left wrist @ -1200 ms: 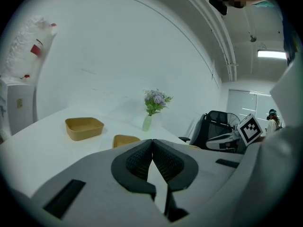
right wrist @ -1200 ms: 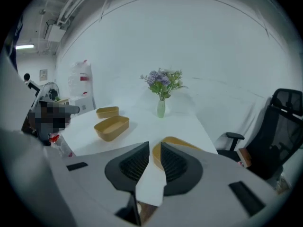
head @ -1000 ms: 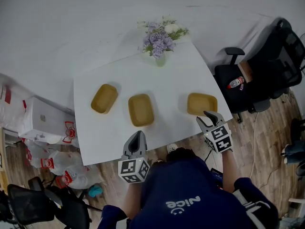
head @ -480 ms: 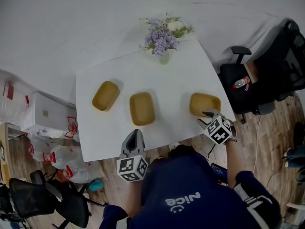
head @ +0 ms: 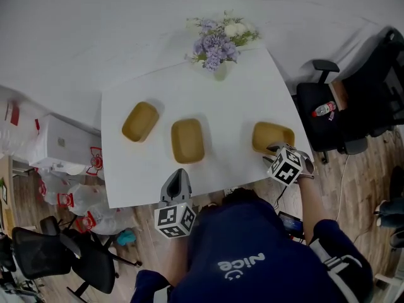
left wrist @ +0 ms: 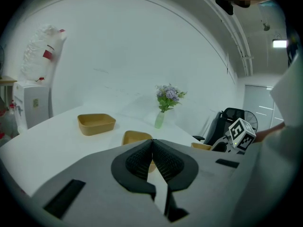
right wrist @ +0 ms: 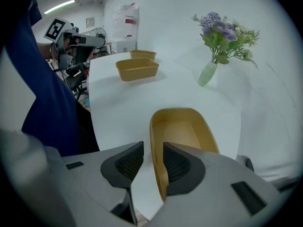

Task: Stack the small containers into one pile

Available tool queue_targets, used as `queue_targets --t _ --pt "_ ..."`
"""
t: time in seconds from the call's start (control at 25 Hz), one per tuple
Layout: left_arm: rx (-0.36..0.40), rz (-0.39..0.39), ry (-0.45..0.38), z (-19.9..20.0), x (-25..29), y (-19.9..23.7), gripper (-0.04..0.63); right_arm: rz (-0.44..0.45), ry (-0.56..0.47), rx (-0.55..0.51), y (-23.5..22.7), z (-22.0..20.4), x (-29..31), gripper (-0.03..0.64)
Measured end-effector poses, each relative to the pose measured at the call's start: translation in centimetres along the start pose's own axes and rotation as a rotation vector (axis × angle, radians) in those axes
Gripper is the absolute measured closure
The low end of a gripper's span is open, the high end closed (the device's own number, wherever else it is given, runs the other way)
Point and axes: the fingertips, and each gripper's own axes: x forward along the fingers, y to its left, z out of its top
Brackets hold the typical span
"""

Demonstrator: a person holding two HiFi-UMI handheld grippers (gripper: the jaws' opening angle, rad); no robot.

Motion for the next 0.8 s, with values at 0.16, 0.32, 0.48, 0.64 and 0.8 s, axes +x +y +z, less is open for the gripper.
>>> queue_targets --t 0.16,0.32,0.48,0.64,0.8 --pt "-0.015 0.024 -0.006 0.0 0.0 0.3 0.575 0.017 0.022 -0.029 0.2 -0.5 0.6 0.479" --pt "-0.022 0.041 -0.012 0.1 0.2 0.5 0.575 -0.001 0.020 -0.054 -0.4 -0.4 0.6 0.543" --pt "-0.028 0.052 -0.014 0.1 0.3 0.4 0.575 0.016 0.027 -0.080 -0.3 -0.4 0.6 0.554" --pt "-0.031 0.062 -0.011 0.0 0.4 0.5 0.575 0.007 0.024 -0.110 -0.7 0.1 0.5 0.558" --pt "-0.038 0.076 -0.006 -0.3 0.2 0.8 0.575 -0.013 0.009 -0.127 -1.1 1.0 0.2 0.560"
